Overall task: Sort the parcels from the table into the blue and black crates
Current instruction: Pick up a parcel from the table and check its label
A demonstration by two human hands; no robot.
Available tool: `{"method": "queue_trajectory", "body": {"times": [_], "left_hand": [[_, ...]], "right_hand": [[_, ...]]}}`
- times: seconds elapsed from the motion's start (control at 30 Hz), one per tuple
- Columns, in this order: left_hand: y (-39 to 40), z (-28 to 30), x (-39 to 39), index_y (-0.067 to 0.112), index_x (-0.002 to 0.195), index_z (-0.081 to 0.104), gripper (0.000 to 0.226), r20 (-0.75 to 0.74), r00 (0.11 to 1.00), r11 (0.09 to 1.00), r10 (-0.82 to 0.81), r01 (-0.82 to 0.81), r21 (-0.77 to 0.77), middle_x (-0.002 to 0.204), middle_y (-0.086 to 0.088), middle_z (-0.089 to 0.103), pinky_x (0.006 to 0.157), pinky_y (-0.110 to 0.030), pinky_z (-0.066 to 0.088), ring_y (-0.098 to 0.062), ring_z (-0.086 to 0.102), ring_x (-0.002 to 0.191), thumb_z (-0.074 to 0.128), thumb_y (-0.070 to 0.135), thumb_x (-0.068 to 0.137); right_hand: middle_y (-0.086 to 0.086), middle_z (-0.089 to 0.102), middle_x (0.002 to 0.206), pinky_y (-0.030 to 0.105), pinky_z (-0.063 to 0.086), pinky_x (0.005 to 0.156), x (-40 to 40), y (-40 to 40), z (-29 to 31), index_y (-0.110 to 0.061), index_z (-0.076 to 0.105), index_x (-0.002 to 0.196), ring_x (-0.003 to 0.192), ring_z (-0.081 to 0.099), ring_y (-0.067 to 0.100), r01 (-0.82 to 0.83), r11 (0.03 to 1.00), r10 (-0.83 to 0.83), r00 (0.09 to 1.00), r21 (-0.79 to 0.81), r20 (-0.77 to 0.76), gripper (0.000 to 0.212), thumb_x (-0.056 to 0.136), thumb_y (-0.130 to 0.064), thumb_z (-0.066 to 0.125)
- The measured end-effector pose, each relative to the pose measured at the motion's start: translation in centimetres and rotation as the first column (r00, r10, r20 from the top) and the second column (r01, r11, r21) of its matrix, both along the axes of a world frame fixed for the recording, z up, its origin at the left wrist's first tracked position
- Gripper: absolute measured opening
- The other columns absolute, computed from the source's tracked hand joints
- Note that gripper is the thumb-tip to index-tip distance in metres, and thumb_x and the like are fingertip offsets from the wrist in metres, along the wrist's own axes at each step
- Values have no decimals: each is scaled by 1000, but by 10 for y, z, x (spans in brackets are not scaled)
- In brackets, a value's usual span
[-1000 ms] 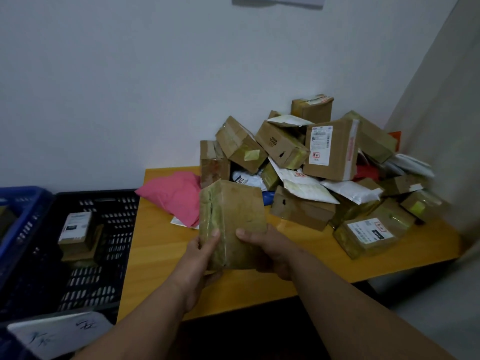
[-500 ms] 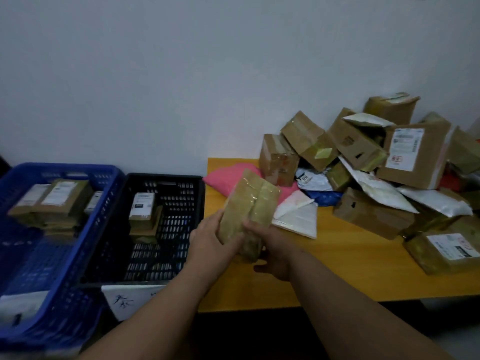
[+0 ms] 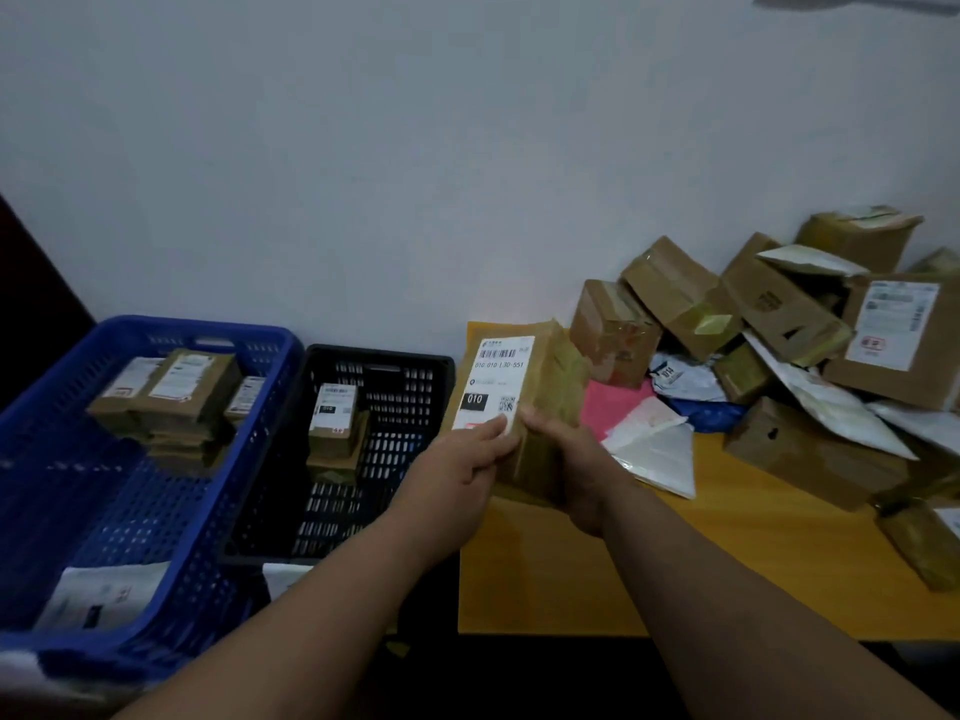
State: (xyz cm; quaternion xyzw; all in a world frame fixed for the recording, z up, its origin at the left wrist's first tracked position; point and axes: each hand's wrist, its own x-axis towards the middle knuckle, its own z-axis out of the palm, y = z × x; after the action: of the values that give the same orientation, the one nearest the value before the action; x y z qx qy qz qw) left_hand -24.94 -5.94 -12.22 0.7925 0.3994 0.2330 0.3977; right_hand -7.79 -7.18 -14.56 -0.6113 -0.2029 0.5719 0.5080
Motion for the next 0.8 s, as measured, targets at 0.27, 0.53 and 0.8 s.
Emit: {"method": "queue_trajectory", "body": {"times": [0.27,0.53,0.8], "left_hand": [[7,-3,-4,35,145,38,58,130,853,829,506,-440,-344,144,7,42,107,-44,41,-18,43,131,63,27,93],[3,-11,8,39,122,63,27,278,817,640,505,-139,-755,113,8,72,91,-36,45,-19,59,116,47,37,101],[5,-15,7,35,114,68,31,257,773,606,580,-198,-770,110,5,73,85,-36,46,-21,61,115,39,39,103]], "right_hand": [[9,70,121,43,58,73,19,2,4,-22,57,132,107,68,31,-121,989,128,989,86,-79,74,66,-48,75],[8,69,122,38,56,79,39,-1,9,-20,59,132,109,68,27,-286,956,292,943,58,-158,63,75,-46,68],[12,68,122,45,57,82,41,16,-3,-18,62,128,112,65,33,-283,959,279,945,4,-172,71,66,-51,74]]}}
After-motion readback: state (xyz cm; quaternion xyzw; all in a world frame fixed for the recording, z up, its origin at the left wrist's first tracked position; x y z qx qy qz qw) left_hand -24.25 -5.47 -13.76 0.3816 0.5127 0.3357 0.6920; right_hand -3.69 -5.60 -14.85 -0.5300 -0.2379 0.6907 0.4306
